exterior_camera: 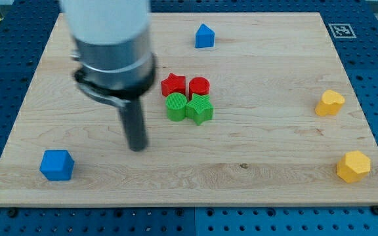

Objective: Slightly push the cube to the right

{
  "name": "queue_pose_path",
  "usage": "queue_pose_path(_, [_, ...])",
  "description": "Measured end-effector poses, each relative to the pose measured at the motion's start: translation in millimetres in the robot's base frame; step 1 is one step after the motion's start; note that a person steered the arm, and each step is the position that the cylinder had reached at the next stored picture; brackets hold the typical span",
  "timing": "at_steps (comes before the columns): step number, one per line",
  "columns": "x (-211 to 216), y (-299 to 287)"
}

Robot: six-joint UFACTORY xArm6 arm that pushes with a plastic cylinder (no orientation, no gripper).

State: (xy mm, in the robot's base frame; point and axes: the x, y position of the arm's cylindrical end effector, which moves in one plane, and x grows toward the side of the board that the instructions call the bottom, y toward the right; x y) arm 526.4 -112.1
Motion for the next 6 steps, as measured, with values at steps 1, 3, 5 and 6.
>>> queue_pose_path(1, [-10,-72])
queue_pose_path(3, [52,-142])
queue_pose_path(5, [75,-55])
queue_pose_path(6, [75,-94])
